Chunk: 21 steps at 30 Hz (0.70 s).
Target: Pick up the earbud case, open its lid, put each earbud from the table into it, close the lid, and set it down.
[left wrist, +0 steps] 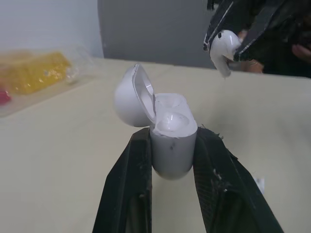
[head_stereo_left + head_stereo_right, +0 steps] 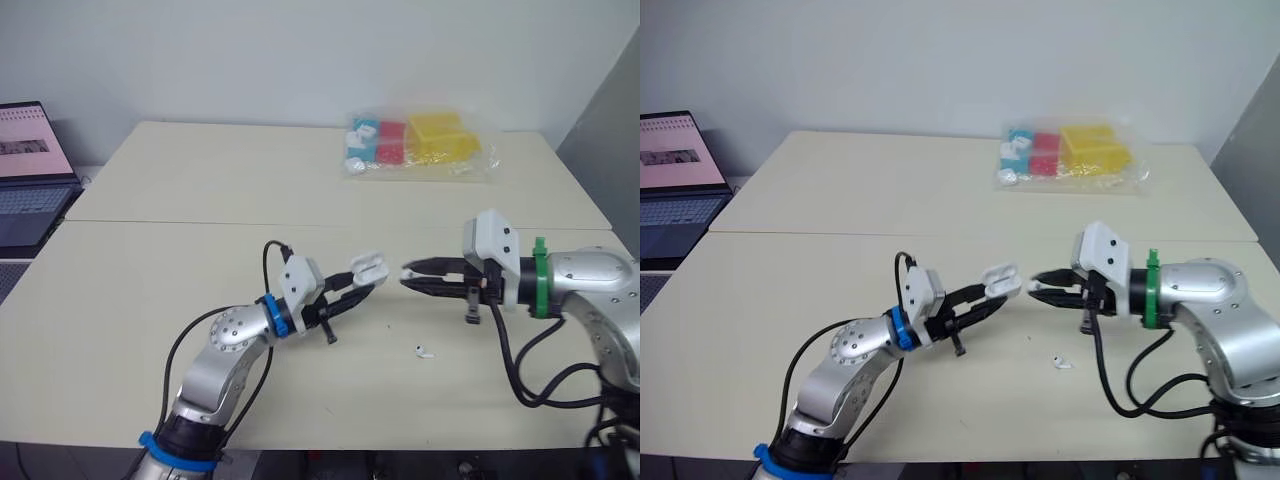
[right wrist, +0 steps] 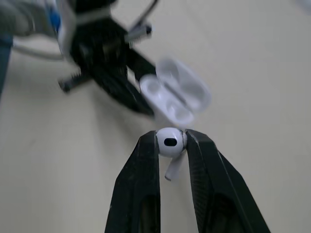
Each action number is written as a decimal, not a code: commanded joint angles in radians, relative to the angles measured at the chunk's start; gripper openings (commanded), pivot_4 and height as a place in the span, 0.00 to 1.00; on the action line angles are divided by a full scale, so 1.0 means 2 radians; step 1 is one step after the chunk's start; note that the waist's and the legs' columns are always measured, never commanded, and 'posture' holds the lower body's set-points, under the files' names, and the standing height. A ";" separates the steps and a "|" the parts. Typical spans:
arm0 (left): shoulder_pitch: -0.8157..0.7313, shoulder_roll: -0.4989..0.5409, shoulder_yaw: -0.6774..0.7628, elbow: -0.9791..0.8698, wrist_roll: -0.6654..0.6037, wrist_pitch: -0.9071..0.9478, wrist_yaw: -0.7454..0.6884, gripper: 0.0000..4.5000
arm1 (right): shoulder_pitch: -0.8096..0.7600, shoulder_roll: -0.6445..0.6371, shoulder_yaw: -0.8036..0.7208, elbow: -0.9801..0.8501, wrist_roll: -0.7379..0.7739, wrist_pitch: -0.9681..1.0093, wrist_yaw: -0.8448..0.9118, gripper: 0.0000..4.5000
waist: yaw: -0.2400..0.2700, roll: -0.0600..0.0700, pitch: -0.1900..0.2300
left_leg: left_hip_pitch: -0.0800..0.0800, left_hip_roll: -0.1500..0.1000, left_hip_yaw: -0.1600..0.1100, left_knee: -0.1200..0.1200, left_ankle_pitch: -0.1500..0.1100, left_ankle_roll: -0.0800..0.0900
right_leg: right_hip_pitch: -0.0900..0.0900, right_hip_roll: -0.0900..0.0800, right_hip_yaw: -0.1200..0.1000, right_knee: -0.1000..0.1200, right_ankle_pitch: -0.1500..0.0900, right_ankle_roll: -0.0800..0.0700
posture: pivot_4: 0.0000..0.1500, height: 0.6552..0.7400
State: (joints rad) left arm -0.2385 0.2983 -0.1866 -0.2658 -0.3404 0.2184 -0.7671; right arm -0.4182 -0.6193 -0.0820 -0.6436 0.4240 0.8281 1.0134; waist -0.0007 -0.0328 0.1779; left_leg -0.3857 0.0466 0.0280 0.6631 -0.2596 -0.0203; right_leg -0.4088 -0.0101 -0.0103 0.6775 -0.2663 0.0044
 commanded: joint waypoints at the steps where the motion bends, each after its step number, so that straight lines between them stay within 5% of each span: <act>1: -0.021 -0.013 0.014 -0.013 -0.019 0.008 0.016 0.18 | -0.004 0.057 -0.019 -0.031 0.020 -0.025 -0.083 0.09 | 0.000 0.000 0.000 | 0.000 0.000 0.000 0.000 0.000 0.000 | 0.000 0.000 0.000 0.000 0.000 0.000 | 1.00 0.97; 9: -0.031 -0.007 0.014 -0.011 -0.023 0.019 0.004 0.18 | 0.013 0.107 0.004 -0.014 0.021 -0.052 -0.164 0.09 | -0.001 0.000 0.000 | 0.000 0.000 0.000 -0.001 0.000 0.000 | 0.000 0.000 0.000 -0.001 0.000 0.000 | 1.00 0.97; 21: -0.034 -0.004 0.019 -0.018 -0.030 0.027 0.008 0.18 | 0.046 0.098 0.054 0.034 -0.030 -0.149 -0.184 0.09 | -0.001 0.000 0.000 | 0.000 0.000 0.000 -0.001 0.000 0.000 | 0.000 0.001 0.000 -0.001 0.000 0.000 | 1.00 0.97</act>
State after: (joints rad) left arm -0.2906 0.2913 -0.1602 -0.2649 -0.3855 0.2793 -0.7530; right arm -0.3255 -0.4166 0.0276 -0.5600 0.3723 0.5713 0.6478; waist -0.0027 -0.0325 0.1779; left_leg -0.3863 0.0468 0.0287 0.6616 -0.2597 -0.0202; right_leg -0.4096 -0.0090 -0.0094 0.6758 -0.2667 0.0046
